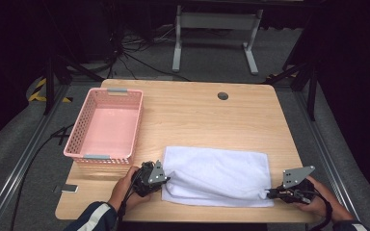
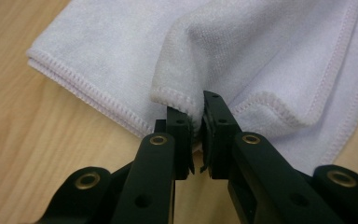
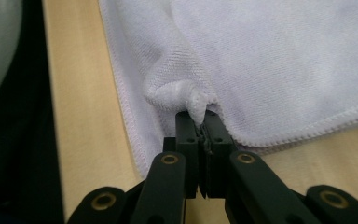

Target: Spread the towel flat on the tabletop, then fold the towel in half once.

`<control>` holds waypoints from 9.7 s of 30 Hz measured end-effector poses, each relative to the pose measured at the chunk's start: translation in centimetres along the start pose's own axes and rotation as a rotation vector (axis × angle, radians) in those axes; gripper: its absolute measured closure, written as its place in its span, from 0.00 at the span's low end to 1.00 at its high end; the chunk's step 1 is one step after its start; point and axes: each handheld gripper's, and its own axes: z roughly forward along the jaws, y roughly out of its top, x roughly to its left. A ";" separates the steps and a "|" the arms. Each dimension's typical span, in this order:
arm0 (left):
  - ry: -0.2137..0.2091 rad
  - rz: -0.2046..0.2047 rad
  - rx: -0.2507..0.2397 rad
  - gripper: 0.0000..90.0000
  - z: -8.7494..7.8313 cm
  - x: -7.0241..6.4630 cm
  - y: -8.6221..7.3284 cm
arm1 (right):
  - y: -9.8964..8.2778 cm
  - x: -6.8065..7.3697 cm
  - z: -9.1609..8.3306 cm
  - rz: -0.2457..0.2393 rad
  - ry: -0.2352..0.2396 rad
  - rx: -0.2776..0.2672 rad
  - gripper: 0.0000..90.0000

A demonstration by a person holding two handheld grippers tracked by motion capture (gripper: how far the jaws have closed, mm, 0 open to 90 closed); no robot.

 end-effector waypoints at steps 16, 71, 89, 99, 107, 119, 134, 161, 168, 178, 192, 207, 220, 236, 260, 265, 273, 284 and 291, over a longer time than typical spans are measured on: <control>0.028 0.060 -0.172 0.92 -2.9 0.4 0.6 | 0.0 -1.0 -0.9 0.014 -0.122 -0.093 0.96; -0.193 -0.078 0.000 0.39 -4.0 -3.5 -3.2 | 1.1 2.6 -2.0 -0.044 -0.043 -0.064 0.61; -0.087 -0.217 -0.027 0.18 -2.0 -4.8 -2.1 | 14.9 -2.4 6.8 0.027 -0.100 -0.173 0.53; -0.048 -0.252 -0.008 0.16 -1.0 -4.3 -2.4 | 22.9 -2.3 14.2 -0.015 -0.035 -0.125 0.52; -0.030 -0.254 0.009 0.10 -1.0 -3.9 -2.7 | 26.3 -2.2 18.9 -0.009 -0.015 -0.061 0.51; -0.049 -0.223 -0.024 0.15 -0.7 -4.2 -2.4 | 27.8 -4.1 21.2 0.061 0.017 -0.022 0.44; -0.068 -0.202 -0.022 0.75 -0.9 -4.0 -1.5 | 28.9 -3.5 21.3 -0.049 0.090 0.039 0.88; -0.055 -0.174 -0.037 0.88 -2.4 -1.8 -2.4 | 31.4 -2.8 21.4 -0.111 0.024 -0.008 0.90; -0.049 -0.183 -0.036 0.88 -3.1 -1.5 -2.9 | 32.4 -2.2 21.2 -0.135 0.020 -0.030 0.90; -0.026 -0.186 -0.084 0.88 -4.1 -1.3 -2.7 | 33.0 -2.1 19.4 -0.138 0.012 -0.091 0.90; -0.016 -0.159 -0.142 0.88 -5.0 -1.9 -0.4 | 32.5 -2.3 15.3 -0.152 0.012 -0.169 0.90; -0.050 0.026 -0.139 0.88 -3.4 -3.2 6.1 | 29.0 -3.6 9.4 -0.138 -0.013 -0.245 0.90; -0.127 0.163 -0.106 0.87 0.0 -4.8 11.1 | 22.1 -5.1 3.7 -0.047 -0.070 -0.311 0.90; -0.191 0.259 -0.059 0.85 4.7 -7.3 15.8 | 14.5 -6.6 1.2 0.067 -0.141 -0.296 0.88; -0.223 0.153 -0.112 0.53 3.6 -6.6 11.9 | 5.0 -7.3 -1.6 0.241 -0.322 -0.137 0.55; -0.230 0.147 -0.093 0.50 4.1 -7.1 11.0 | 4.7 -6.4 -3.4 0.306 -0.404 -0.219 0.56; -0.248 0.142 -0.064 0.54 5.3 -7.3 9.8 | 8.2 -4.4 0.5 0.240 -0.350 -0.224 0.52; -0.223 0.064 -0.090 0.29 4.9 -6.9 8.6 | 4.7 -6.4 2.6 0.339 -0.345 -0.068 0.44; -0.223 0.016 -0.095 0.18 4.7 -6.4 7.4 | 6.1 -6.3 1.5 0.358 -0.319 -0.204 0.35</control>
